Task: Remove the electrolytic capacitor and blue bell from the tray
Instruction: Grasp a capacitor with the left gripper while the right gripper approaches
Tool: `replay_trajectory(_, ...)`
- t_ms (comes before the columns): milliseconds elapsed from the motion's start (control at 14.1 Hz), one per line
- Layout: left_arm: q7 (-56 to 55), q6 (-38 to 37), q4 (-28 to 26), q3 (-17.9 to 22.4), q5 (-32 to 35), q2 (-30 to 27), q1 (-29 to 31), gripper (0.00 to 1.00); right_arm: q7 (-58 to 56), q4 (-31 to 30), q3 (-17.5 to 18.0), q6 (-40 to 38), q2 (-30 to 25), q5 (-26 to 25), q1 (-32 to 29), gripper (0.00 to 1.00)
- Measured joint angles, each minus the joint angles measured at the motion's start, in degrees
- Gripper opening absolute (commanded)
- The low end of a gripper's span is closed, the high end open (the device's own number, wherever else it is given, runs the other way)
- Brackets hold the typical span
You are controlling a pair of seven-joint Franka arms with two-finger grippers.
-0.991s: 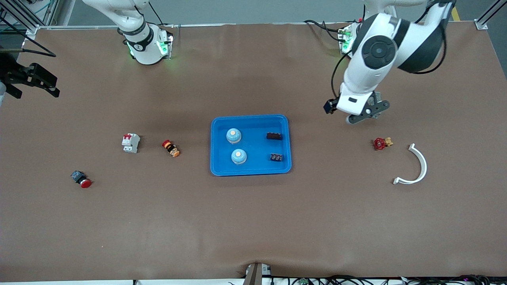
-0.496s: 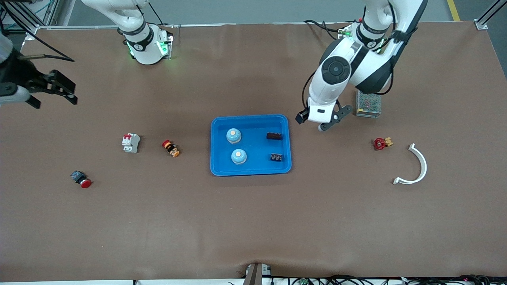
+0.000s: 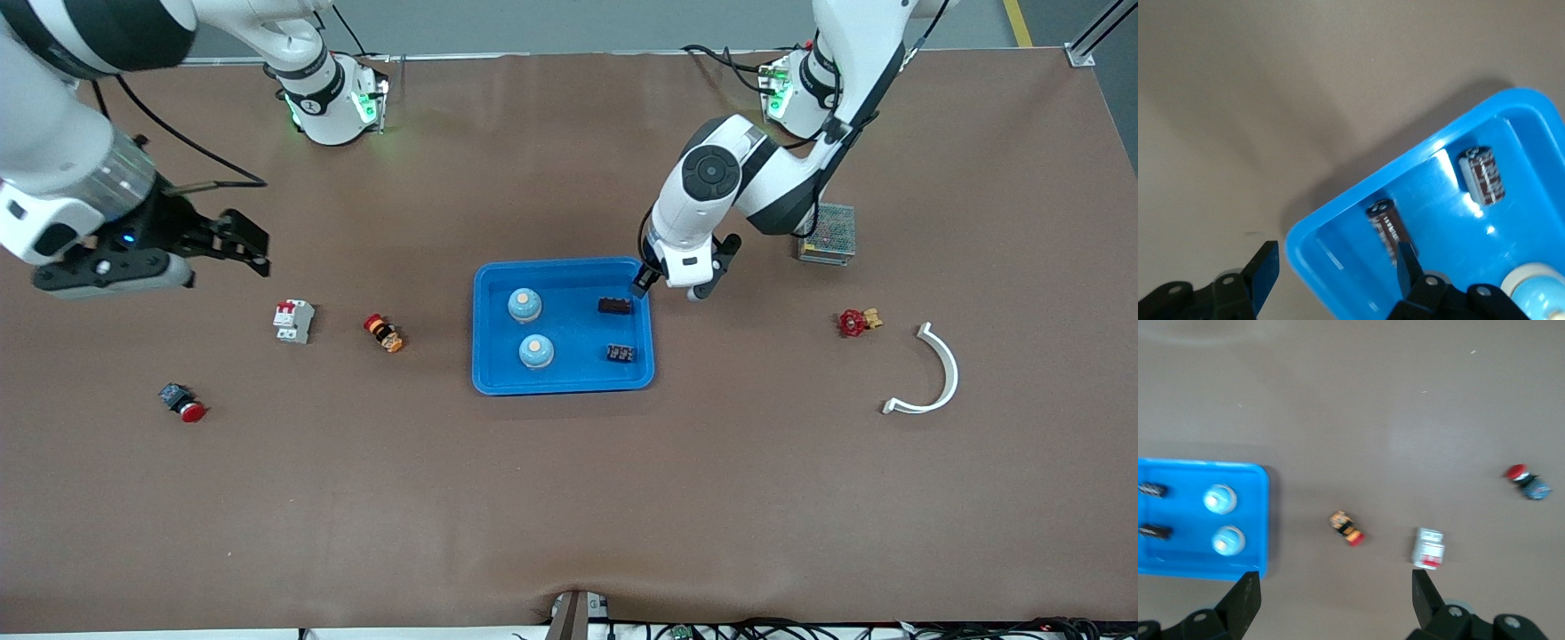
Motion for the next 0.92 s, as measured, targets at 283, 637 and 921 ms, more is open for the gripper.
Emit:
replay_trajectory(283, -16.7, 0.4, 6.7, 0.0, 10.0, 7.8, -1.6, 0.71, 3.6, 0.0, 0.0, 6.8, 5.1, 0.8, 3.6, 1.0)
replay_trajectory(637, -22.2, 0.4, 10.9, 0.0, 11.5, 13.6, -3.1, 0.59, 4.2, 0.0, 0.0, 14.3, 12.7, 0.8, 6.5, 1.0)
replay_trajectory(921, -25.5, 0.3, 11.1, 0.1, 11.5, 14.8, -3.5, 0.54, 6.4, 0.0, 0.0, 17.8, 16.7, 0.9, 9.1, 1.0)
